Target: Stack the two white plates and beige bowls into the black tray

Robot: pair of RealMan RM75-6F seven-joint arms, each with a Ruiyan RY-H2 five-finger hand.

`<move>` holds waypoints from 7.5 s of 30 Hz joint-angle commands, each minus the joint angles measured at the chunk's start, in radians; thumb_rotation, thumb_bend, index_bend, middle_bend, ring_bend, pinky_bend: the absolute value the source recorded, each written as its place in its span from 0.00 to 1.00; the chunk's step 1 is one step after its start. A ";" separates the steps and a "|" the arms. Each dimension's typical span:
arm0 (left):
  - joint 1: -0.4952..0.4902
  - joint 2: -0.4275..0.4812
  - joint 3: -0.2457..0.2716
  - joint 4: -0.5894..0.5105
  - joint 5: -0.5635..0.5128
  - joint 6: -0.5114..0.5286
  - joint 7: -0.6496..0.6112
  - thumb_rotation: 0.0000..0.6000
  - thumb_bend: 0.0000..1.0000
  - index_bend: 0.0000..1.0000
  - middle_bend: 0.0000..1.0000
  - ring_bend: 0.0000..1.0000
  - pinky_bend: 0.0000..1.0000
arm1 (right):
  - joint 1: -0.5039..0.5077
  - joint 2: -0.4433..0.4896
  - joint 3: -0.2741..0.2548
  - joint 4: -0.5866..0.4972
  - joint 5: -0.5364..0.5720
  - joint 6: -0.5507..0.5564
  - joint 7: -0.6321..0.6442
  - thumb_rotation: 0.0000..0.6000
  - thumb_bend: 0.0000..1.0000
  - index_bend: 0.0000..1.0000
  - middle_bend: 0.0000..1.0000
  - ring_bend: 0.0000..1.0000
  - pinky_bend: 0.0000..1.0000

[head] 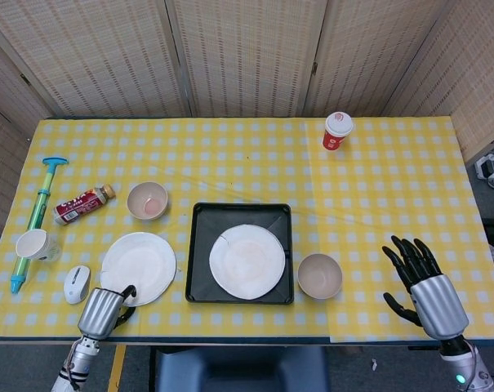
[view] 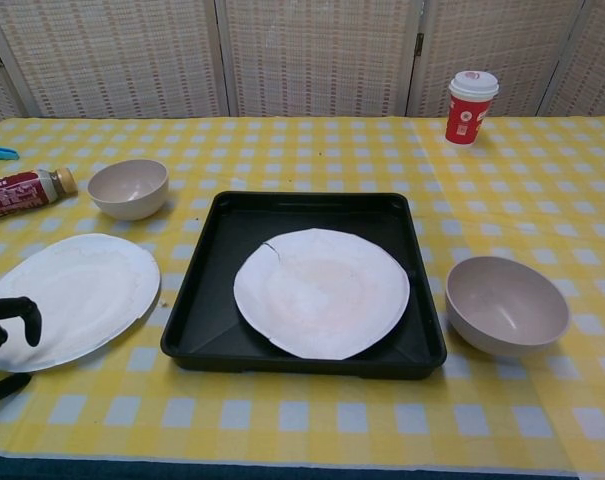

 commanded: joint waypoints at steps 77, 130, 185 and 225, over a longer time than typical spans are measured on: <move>-0.203 -0.055 -0.050 -0.233 0.134 0.158 0.309 1.00 0.57 0.64 1.00 1.00 1.00 | -0.050 0.051 -0.020 -0.008 -0.105 0.117 0.118 1.00 0.30 0.00 0.00 0.00 0.00; -0.417 -0.386 -0.075 0.167 -0.021 -0.145 -0.044 1.00 0.31 0.09 1.00 1.00 1.00 | -0.164 0.168 0.040 0.044 -0.035 0.383 0.532 1.00 0.30 0.00 0.00 0.00 0.00; -0.442 -0.017 -0.300 -0.102 -0.331 -0.334 0.175 1.00 0.50 0.49 1.00 1.00 1.00 | -0.071 0.115 0.050 -0.034 -0.010 0.097 0.230 1.00 0.30 0.00 0.00 0.00 0.00; -0.546 -0.092 -0.313 0.177 -0.409 -0.513 -0.032 1.00 0.66 0.67 1.00 1.00 1.00 | -0.065 0.120 0.052 -0.058 0.040 0.051 0.199 1.00 0.30 0.00 0.00 0.00 0.00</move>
